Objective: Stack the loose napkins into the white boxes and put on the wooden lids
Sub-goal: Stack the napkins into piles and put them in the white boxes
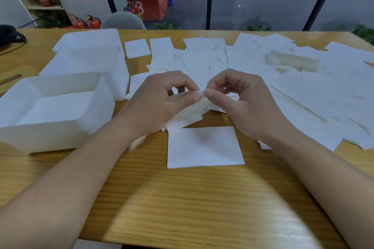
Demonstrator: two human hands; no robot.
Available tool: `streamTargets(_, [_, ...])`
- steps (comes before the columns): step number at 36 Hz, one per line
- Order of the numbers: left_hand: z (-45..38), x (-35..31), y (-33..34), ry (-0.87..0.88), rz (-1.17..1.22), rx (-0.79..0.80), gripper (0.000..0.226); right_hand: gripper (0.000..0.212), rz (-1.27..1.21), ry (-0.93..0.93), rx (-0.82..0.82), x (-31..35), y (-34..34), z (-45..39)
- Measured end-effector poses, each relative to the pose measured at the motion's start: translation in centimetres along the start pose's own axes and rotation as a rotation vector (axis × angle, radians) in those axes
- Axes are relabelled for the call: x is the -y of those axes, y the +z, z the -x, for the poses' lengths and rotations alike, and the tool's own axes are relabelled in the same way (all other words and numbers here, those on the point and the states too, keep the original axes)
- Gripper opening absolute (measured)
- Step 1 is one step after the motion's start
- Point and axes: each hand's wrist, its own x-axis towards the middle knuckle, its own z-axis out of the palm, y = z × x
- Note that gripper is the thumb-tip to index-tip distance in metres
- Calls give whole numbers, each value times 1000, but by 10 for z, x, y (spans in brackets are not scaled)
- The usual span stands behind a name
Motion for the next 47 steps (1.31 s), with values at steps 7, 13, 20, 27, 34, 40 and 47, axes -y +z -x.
streamTargets(7, [-2,0,-6,7,336,-122,6,5,60,25,2,3,-8,2])
streamTargets(13, [1,-3,-8,-78,434,22,6,13,-1,79,-11,7,-22,2])
streamTargets(20, [1,-9,-5,-119,282,97,8,4,93,131,100,12,-16,5])
streamTargets(27, [2,-9,-19,-295,180,313,7,10,132,321,332,9,-42,0])
streamTargets(34, [4,-14,-20,-356,83,469,4,6,321,310,410,8,-35,5])
streamTargets(40, [5,-16,-24,-366,55,495,4,10,296,316,404,11,-32,5])
streamTargets(47, [4,-16,-29,-368,59,509,5,11,274,308,406,9,-33,4])
